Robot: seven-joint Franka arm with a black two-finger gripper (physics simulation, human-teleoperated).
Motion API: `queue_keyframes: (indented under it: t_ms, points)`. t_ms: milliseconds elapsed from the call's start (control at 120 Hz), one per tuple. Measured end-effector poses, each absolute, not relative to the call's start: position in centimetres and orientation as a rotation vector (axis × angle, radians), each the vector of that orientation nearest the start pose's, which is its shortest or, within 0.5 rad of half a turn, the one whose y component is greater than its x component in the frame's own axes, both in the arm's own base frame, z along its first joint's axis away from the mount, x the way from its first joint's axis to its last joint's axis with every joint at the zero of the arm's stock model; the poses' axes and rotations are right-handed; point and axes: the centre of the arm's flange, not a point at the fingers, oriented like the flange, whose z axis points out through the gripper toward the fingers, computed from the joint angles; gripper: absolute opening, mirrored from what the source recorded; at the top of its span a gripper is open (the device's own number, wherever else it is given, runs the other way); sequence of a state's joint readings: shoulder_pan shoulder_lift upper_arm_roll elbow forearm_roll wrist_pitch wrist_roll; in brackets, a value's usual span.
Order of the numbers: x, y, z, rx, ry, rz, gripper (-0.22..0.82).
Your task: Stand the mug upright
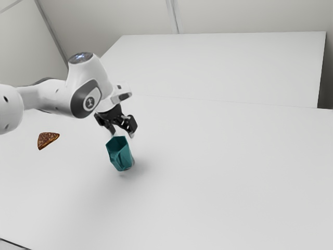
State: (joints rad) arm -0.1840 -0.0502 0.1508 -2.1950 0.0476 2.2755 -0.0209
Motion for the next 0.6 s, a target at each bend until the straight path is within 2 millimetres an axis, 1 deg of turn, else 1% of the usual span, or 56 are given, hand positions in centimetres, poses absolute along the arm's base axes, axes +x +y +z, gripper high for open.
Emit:
queue_keyframes:
  t_ms: [33, 58, 167, 208, 283, 375, 442, 508, 600]
  points:
    - [54.1, -1.9, 43.5, -3.105, 0.070, -0.231, 0.50]
    - [54.9, -2.2, 44.9, -3.101, 0.079, -0.251, 0.51]
    - [59.6, -4.1, 50.9, -3.085, 0.139, -0.290, 0.55]
    - [60.3, -4.7, 52.6, -3.088, 0.172, -0.282, 0.56]
    - [59.8, -4.8, 54.8, -3.087, 0.209, -0.257, 0.57]
    - [58.2, -3.8, 57.6, -3.079, 0.221, -0.234, 0.58]
    - [57.6, -3.1, 59.4, -3.077, 0.226, -0.218, 0.59]
    - [57.3, -2.3, 60.5, -3.080, 0.230, -0.195, 0.59]
    - [57.0, -1.5, 60.7, -3.105, 0.228, -0.154, 0.60]
